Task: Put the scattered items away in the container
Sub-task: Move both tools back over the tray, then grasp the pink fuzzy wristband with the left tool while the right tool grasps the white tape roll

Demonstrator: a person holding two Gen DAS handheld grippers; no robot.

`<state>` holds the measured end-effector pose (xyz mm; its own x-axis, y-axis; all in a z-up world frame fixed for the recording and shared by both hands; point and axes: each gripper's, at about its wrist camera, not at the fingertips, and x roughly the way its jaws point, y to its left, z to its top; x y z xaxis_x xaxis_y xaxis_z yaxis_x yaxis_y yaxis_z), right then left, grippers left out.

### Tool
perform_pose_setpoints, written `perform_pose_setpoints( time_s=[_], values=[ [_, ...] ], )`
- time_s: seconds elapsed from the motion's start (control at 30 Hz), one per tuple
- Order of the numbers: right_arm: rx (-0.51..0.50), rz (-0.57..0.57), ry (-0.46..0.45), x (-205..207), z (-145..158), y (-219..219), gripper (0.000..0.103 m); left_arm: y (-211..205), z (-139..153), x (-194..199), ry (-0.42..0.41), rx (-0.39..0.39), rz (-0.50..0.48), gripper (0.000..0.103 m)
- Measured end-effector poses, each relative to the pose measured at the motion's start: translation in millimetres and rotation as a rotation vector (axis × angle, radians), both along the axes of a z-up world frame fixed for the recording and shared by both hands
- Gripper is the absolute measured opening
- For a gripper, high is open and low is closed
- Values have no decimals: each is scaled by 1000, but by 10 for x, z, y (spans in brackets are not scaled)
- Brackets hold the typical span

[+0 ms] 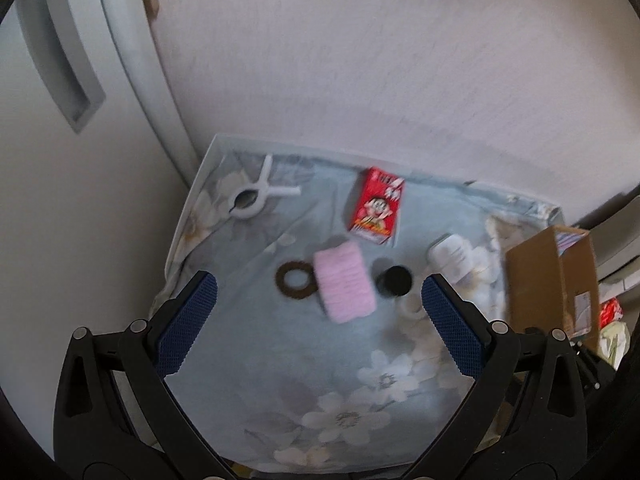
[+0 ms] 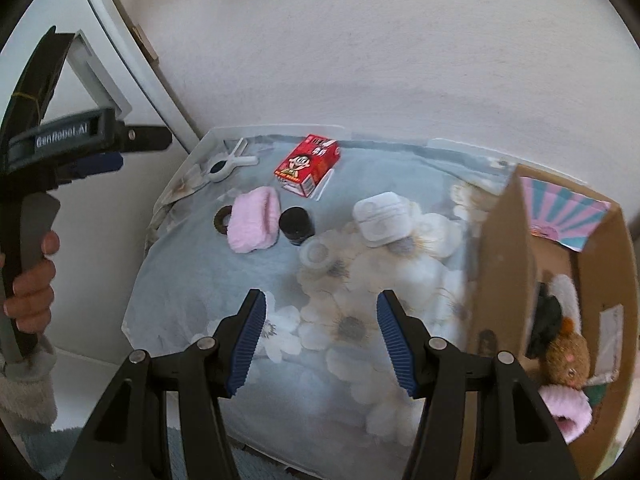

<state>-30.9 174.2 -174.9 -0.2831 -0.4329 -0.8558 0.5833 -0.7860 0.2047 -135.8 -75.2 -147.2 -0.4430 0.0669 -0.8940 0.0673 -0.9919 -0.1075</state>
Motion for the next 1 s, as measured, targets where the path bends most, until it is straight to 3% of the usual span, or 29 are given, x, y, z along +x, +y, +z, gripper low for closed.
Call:
perform_pose_setpoints(
  time_s=[0.53, 1.0],
  values=[
    [69, 89, -51, -277, -684, -596, 54, 253, -945, -302, -168, 32, -65, 102],
    [84, 112, -41, -440, -933, -710, 54, 303, -1275, -505, -198, 11, -25, 100]
  ],
)
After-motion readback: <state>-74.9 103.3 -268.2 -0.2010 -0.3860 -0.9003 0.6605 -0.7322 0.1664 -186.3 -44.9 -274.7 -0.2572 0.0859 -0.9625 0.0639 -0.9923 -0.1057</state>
